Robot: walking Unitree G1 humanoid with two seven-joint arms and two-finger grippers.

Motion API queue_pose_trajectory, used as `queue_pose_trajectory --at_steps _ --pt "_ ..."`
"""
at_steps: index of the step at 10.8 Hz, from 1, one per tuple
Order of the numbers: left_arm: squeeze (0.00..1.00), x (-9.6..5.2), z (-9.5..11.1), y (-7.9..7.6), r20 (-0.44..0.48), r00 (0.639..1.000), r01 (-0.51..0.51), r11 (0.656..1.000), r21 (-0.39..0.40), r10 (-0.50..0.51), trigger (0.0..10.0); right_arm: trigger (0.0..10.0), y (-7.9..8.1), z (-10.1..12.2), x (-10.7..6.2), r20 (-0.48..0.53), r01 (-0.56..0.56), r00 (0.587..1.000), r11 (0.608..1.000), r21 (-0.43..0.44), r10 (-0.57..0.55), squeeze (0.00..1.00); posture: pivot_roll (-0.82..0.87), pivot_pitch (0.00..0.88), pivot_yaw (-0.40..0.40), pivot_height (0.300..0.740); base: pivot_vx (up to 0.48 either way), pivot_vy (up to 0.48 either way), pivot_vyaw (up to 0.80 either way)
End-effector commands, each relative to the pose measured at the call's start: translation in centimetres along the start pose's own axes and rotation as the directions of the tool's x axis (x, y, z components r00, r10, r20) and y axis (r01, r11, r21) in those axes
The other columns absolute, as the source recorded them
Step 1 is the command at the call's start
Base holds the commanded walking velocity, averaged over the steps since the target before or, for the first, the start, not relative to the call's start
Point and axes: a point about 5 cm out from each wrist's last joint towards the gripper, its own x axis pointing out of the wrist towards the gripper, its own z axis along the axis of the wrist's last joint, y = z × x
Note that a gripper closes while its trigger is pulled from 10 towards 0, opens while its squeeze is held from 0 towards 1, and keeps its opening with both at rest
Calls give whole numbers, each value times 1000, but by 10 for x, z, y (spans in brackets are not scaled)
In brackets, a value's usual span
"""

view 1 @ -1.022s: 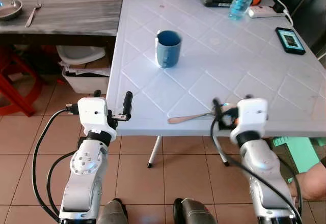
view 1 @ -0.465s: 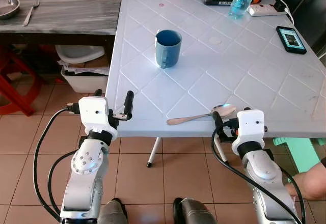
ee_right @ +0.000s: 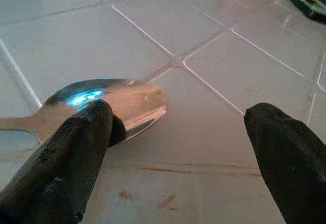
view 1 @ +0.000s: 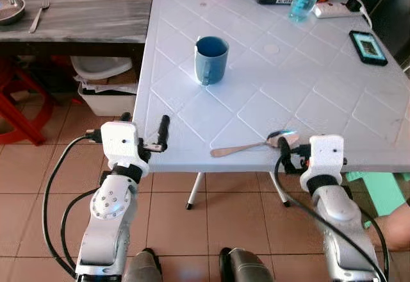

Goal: Setting the table

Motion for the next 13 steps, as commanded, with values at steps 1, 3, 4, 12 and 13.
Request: queue_pose_trajectory --at_steps 1,3,4,12,13 --pt "0 -2 -2 -1 -19 1000 12 1000 5 -12 10000 10000 -6 -5 2 -36 22 999 1000 18 -22 0 -51 190 0 740 0 0 0" --pt "0 -2 -2 -1 -25 999 20 1000 9 -20 10000 10000 -9 -6 6 -46 31 999 999 34 -29 0 -47 194 5 740 0 0 0" --pt "0 -3 -2 -1 -28 999 22 1000 12 -22 10000 10000 -10 -5 9 -46 35 998 999 35 -33 0 -45 196 8 740 0 0 0" --pt "0 -3 0 1 -41 999 25 999 29 -24 10000 10000 -42 17 41 47 72 997 994 -86 -68 0 -27 206 22 740 0 0 0" --pt "0 -2 0 1 -41 999 23 999 31 -21 10000 10000 -46 22 46 64 79 995 991 -104 -72 0 -23 202 20 740 0 0 0"
